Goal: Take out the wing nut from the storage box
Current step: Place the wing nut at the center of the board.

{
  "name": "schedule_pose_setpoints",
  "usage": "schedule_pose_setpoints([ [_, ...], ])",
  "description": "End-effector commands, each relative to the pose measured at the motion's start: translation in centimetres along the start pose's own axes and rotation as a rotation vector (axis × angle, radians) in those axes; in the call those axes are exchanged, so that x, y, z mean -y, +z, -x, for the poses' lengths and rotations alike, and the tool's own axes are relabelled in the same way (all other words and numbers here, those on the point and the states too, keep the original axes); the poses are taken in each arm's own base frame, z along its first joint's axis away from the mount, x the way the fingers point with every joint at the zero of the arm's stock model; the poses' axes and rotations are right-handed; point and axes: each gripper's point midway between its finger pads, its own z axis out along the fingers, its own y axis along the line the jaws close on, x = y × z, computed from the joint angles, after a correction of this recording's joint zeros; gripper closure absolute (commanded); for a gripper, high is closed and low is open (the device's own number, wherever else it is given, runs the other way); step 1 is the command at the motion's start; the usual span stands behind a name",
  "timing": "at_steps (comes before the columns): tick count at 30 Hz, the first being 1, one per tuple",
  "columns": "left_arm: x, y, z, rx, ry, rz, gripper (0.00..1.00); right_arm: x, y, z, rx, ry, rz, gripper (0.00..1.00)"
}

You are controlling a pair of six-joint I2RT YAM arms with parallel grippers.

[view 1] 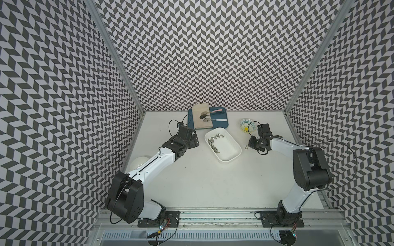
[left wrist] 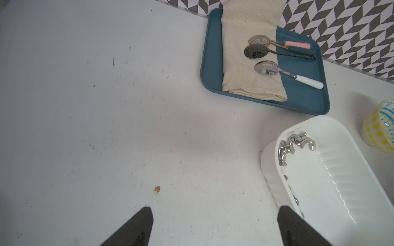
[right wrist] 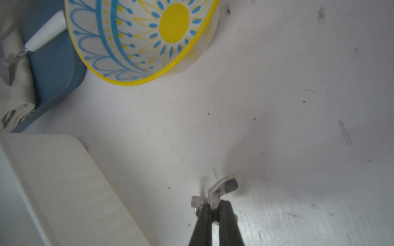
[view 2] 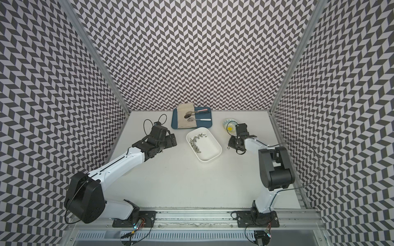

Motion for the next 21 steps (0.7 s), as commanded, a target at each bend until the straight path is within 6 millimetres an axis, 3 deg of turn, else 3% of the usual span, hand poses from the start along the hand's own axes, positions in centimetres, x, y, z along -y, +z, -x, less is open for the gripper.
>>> schedule_pose_setpoints([
  [1, 0.4, -0.8, 1.1, 0.039, -0.006, -0.011, 0.05, 0.0, 0.7, 0.1, 0.009, -0.005, 0.014, 1.0],
  [11, 0.4, -0.5, 1.2, 0.041, -0.012, -0.009, 0.04, 0.3, 1.0, -0.9, -0.018, -0.004, 0.015, 0.99],
  [21, 0.1, -0.6, 1.0, 0.042, -0.015, -0.003, 0.04, 0.2, 1.3, -0.7, -0.029, -0.004, 0.016, 0.9],
])
